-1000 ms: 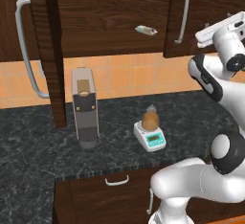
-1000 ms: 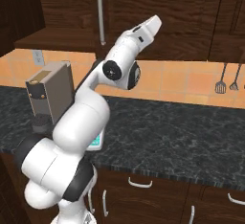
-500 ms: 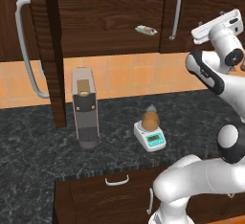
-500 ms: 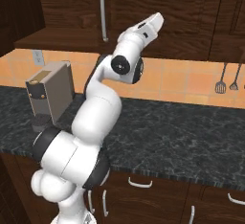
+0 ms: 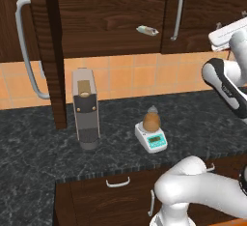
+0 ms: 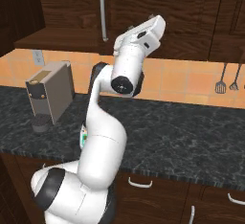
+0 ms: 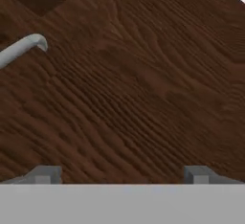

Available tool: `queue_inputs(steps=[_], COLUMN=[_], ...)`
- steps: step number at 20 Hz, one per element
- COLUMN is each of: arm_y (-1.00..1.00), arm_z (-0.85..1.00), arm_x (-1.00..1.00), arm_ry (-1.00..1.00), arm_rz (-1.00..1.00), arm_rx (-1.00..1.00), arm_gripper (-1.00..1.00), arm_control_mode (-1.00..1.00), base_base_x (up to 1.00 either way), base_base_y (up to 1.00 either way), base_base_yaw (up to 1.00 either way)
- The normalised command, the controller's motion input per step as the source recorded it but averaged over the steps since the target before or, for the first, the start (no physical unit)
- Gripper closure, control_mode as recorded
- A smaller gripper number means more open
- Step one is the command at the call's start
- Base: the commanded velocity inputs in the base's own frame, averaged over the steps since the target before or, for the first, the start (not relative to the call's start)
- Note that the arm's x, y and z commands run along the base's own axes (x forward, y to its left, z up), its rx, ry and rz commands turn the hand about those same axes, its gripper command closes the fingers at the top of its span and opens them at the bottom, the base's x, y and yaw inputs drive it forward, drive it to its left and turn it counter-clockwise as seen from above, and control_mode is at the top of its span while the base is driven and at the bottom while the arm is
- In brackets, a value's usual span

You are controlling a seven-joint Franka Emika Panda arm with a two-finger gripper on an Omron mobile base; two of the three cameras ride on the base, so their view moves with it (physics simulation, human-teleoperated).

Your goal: Pick the honey bottle and place it on the digital scale for weighing, and close the cabinet.

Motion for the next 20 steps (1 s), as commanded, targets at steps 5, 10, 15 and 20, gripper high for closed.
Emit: queue_inputs(steps=[5, 10, 15, 20], arm_y=[1.00, 1.00, 0.99, 1.00], arm_z=[0.00, 0.13, 0.62, 0.33], arm_x=[-1.00, -0.94, -0.77, -0.58], arm_ry=[-0.43, -0.12, 0.18, 0.33], arm_rz=[0.00, 0.00, 0.04, 0.17], arm_rx=[0.01, 0.02, -0.02, -0.21], arm_gripper=[-1.00, -1.00, -1.00, -1.00], arm_control_mode=[-1.00, -1.00, -1.00, -1.00], base_base_x=[0.00, 0.00, 0.00, 0.00], base_base_y=[0.00, 0.00, 0.00, 0.00], base_base_yaw=[0.00, 0.00, 0.00, 0.00])
